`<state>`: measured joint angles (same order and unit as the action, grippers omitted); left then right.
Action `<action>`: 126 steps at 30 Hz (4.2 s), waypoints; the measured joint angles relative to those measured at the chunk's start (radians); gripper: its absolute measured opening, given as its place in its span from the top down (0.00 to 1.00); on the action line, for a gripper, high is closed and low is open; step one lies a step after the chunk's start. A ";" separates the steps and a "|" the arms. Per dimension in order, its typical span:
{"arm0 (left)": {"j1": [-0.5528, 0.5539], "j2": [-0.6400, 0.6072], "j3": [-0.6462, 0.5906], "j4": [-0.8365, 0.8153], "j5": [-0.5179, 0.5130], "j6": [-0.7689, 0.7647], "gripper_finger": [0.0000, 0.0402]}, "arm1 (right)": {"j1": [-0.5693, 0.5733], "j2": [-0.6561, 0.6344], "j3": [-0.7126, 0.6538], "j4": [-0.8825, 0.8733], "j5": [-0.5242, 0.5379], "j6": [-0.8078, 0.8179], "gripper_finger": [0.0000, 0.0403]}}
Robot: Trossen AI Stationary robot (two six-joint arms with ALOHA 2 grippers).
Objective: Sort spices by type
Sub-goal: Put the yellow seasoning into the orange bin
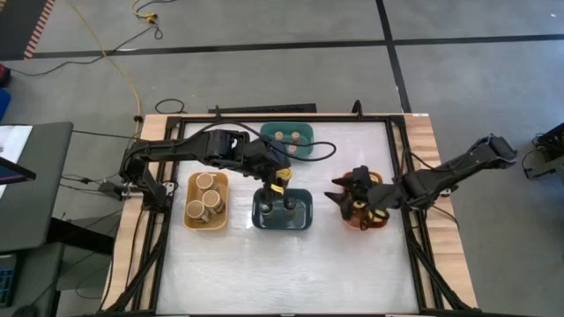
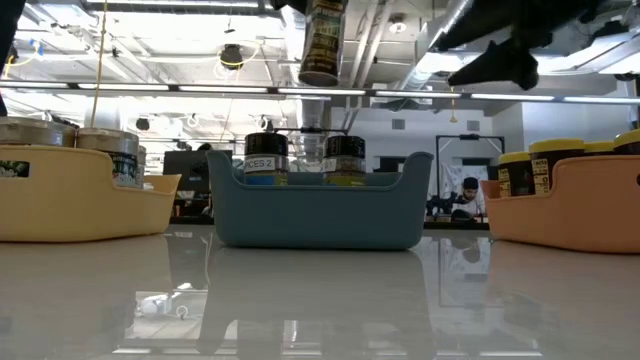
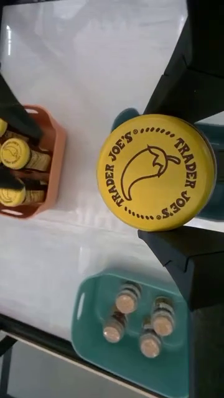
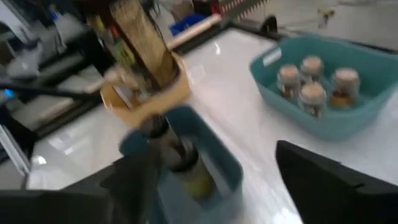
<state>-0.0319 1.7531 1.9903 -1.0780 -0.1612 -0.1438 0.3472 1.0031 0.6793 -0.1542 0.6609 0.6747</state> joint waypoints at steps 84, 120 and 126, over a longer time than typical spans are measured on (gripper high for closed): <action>-0.008 -0.002 0.000 0.232 0.108 -0.054 0.22 | -0.140 0.295 0.147 0.477 -0.193 -0.552 0.44; -0.008 -0.002 0.000 0.245 0.063 0.050 0.22 | -0.141 0.264 0.146 0.454 -0.187 -0.578 0.43; -0.008 -0.002 0.000 0.267 0.063 0.054 0.22 | -0.141 0.264 0.146 0.454 -0.188 -0.578 0.43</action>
<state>-0.0399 1.7515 1.9903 -0.8106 -0.0982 -0.0902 0.2066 1.2667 0.8257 0.2996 0.4725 0.0967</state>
